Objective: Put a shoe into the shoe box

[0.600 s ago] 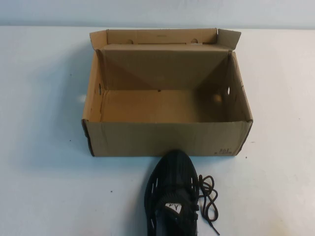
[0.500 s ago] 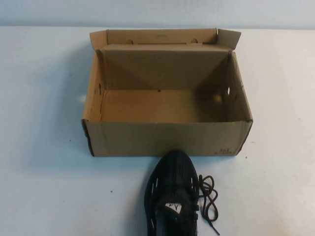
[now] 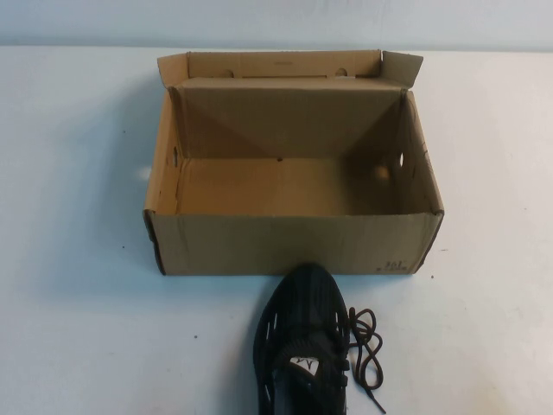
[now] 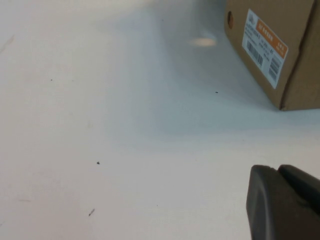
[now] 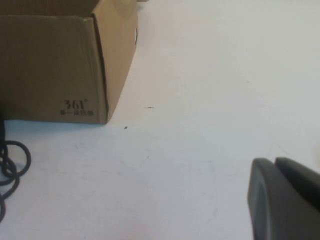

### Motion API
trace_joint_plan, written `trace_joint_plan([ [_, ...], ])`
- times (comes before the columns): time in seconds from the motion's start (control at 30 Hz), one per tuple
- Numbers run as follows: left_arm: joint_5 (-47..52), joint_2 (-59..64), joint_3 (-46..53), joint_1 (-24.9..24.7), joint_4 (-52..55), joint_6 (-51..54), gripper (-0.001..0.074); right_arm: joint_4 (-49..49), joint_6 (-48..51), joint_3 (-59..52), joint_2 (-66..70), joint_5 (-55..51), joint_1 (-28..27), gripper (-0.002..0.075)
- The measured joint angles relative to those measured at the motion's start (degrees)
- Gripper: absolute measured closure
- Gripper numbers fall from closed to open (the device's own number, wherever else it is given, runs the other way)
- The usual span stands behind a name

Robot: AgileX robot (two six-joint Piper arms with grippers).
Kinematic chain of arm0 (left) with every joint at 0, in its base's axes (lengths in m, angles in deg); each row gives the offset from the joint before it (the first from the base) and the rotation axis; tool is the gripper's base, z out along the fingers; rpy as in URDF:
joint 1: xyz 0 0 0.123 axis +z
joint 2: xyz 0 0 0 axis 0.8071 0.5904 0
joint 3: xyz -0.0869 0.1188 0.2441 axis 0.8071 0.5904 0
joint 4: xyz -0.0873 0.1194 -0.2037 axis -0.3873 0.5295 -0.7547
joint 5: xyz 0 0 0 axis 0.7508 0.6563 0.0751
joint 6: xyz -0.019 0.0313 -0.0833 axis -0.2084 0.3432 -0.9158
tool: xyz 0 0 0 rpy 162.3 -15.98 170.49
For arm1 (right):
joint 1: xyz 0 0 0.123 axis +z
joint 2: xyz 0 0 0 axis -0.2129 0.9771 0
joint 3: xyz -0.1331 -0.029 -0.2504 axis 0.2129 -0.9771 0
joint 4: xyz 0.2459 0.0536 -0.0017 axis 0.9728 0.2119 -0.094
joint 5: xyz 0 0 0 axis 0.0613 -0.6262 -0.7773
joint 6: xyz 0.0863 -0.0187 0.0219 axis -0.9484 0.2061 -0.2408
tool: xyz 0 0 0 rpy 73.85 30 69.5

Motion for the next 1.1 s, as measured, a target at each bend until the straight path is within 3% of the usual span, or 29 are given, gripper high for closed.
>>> trace_joint_plan([
  [0.43,-1.19,0.00,0.00,0.00,0.00,0.00,0.0737,0.00,0.00,0.00,0.00,2.39,0.00,0.0742],
  [0.63,-9.78,0.00,0.00,0.00,0.00,0.00,0.0737,0.00,0.00,0.00,0.00,14.41,0.00,0.0742],
  [0.87,-26.69,0.00,0.00,0.00,0.00,0.00,0.0737,0.19,0.00,0.00,0.00,32.43,0.00,0.0742],
  [1.1,-29.66,0.00,0.00,0.00,0.00,0.00,0.0737,0.19,0.00,0.00,0.00,35.54,0.00,0.0742],
])
